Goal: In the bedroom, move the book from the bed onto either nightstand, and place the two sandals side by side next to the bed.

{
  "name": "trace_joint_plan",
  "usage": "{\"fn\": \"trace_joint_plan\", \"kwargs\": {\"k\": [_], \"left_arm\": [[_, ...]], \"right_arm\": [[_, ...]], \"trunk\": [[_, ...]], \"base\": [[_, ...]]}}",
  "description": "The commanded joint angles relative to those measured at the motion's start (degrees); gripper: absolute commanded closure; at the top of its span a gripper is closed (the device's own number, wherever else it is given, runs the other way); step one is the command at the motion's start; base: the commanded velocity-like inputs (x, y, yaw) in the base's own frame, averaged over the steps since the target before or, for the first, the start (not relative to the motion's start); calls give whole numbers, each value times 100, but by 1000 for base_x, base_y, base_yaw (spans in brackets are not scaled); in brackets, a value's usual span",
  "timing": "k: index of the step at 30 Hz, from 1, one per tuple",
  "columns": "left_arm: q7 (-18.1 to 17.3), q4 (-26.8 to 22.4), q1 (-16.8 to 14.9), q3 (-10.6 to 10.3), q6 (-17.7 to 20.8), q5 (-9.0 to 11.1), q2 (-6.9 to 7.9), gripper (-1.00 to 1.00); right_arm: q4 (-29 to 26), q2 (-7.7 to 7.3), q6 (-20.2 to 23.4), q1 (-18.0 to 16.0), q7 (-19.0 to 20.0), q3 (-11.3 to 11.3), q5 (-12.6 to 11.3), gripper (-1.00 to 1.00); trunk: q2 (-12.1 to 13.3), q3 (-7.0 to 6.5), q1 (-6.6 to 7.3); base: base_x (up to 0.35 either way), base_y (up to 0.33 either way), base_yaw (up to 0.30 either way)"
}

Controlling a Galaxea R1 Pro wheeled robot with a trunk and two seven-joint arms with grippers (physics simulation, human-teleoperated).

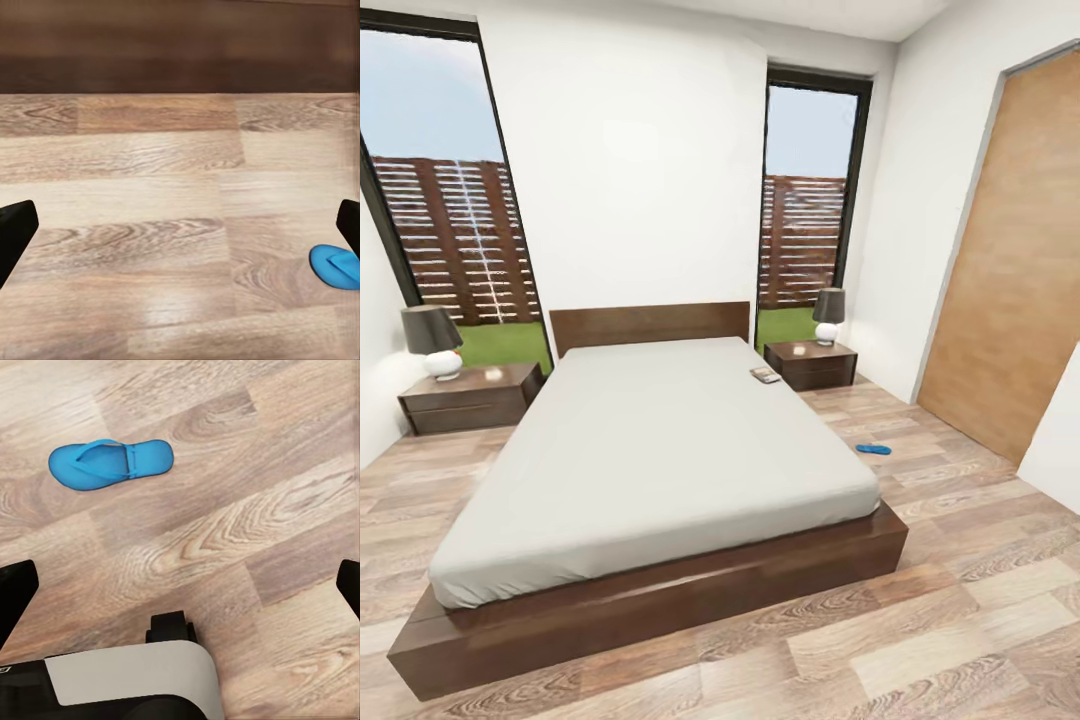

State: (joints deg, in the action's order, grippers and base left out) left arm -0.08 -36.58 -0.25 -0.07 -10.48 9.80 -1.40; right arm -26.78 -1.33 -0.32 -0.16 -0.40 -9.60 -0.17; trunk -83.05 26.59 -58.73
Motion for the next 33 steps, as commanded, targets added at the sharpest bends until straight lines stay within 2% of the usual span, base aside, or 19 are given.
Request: {"fn": "trace_joint_plan", "kwargs": {"k": [1,33], "left_arm": [[-1,1,-2,-2,-16,40,-1,-100],[-1,1,-2,-2,-16,40,-1,-100]], "right_arm": [[-3,2,-3,-2,-4,-7,-2,-100],[6,-16,-3,-2,22,-7,-25,-100]], "trunk": [[-3,5,0],[-3,5,0]], "base": [[0,6,-150],[0,0,-8]]}}
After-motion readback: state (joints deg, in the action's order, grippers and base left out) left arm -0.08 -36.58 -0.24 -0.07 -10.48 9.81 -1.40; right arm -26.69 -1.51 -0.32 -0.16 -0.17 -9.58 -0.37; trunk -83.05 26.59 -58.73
